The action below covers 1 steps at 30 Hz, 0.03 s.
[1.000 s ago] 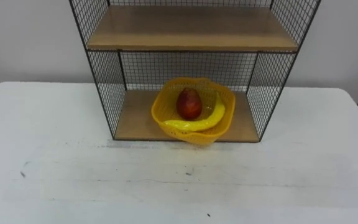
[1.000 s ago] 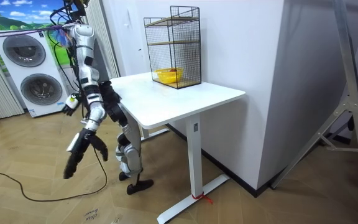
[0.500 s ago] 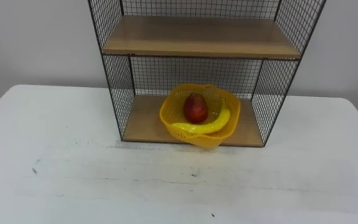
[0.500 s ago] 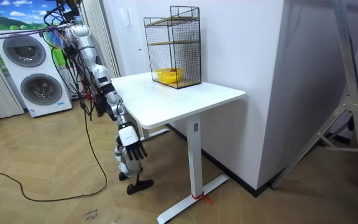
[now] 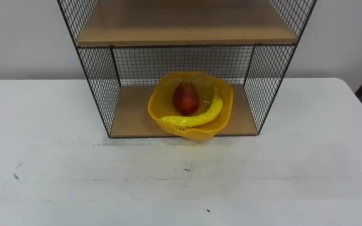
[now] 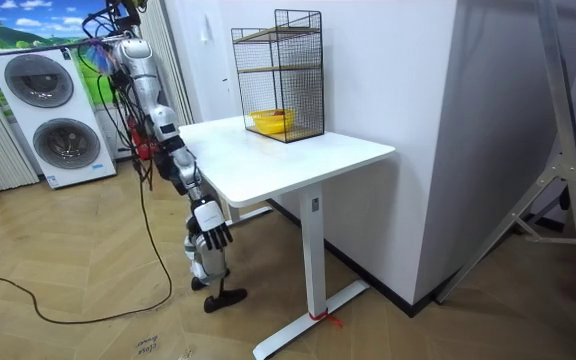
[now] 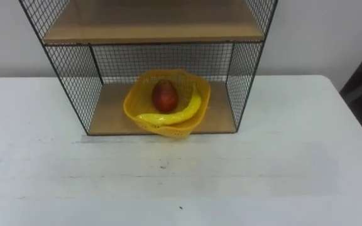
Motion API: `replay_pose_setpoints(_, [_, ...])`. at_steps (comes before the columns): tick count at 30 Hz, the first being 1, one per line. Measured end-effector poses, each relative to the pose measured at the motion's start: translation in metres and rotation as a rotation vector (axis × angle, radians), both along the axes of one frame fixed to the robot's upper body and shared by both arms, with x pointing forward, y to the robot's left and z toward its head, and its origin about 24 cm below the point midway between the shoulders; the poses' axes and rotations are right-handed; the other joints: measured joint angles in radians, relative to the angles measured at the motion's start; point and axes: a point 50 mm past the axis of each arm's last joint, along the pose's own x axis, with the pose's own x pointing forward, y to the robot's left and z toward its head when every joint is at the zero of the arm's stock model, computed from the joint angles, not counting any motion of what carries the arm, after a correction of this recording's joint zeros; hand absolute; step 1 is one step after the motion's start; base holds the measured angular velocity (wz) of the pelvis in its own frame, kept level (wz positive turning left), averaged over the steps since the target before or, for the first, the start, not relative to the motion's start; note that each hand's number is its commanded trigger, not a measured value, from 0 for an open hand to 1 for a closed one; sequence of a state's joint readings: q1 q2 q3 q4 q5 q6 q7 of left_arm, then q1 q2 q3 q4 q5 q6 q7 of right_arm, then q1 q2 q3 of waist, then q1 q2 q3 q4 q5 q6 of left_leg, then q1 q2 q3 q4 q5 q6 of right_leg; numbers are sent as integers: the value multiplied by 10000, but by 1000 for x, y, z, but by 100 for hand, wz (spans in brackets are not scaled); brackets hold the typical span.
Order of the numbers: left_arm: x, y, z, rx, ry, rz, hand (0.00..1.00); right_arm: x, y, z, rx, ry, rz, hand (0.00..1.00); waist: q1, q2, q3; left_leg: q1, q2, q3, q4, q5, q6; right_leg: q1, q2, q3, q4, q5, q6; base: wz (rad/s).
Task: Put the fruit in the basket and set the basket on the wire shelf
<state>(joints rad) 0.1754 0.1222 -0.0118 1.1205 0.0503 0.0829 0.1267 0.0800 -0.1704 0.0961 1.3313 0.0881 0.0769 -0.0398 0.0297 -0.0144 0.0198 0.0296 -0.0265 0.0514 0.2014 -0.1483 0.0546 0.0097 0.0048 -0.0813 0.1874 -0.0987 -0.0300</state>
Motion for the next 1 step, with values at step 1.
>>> replay_pose_setpoints(1, [-4, 2, 0, 2, 93, 1, 0, 0, 1, 0, 51, 46, 102, 0, -1, -33, -23, 5, 1, 2, -3, 0, -1, 1, 3, 1, 0, -2, -2, 0])
